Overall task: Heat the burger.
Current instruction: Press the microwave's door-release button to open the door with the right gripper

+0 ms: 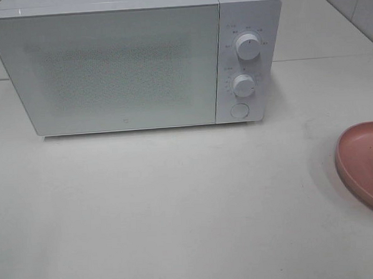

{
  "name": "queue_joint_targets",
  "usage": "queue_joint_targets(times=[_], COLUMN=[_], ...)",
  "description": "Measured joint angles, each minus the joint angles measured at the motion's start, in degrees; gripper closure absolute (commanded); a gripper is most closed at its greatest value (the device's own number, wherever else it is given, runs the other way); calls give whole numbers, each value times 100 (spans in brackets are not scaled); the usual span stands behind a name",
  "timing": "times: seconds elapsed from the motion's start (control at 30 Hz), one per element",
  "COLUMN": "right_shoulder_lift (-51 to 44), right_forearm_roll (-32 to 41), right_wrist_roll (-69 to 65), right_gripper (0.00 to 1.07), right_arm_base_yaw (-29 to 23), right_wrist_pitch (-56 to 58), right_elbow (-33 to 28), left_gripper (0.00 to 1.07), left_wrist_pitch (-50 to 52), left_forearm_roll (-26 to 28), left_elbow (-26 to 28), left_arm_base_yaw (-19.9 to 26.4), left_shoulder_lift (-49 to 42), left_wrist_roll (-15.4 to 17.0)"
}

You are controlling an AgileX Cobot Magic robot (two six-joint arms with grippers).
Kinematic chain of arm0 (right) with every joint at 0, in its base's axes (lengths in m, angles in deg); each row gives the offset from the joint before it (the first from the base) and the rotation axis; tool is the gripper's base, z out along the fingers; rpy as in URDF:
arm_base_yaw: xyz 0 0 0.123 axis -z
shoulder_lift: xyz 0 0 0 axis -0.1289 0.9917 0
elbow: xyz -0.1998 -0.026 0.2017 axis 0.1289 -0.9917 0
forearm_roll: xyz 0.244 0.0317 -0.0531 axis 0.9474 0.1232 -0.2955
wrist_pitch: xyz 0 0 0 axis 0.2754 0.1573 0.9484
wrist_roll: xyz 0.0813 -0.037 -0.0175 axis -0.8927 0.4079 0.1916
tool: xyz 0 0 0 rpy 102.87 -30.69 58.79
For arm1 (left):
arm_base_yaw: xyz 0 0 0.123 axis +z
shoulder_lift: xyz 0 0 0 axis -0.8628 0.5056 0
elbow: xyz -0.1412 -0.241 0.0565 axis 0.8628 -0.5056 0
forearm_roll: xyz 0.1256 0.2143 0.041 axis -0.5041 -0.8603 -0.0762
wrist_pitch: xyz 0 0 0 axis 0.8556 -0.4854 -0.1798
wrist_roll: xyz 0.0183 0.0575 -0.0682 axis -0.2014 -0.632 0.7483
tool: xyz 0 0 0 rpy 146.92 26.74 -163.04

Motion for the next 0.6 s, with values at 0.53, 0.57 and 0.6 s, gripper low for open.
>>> queue_joint_targets(times=[0.53, 0.57, 0.6], right_shoulder_lift=[0, 0, 0], right_forearm_roll=[6, 6, 6], right_wrist_roll=[0, 0, 0], right_gripper=[31, 31, 31], right_arm_base_yaw=[0, 0, 0], right_wrist_pitch=[0, -23, -23], right_elbow=[0, 6, 6], left_gripper=[7, 7, 7], left_wrist_pitch=[0, 0, 0], left_forearm_roll=[0, 0, 0], left_elbow=[0, 0, 0], left_arm_base_yaw=[0, 0, 0], left_shoulder_lift=[0, 0, 0], left_wrist_roll=[0, 0, 0])
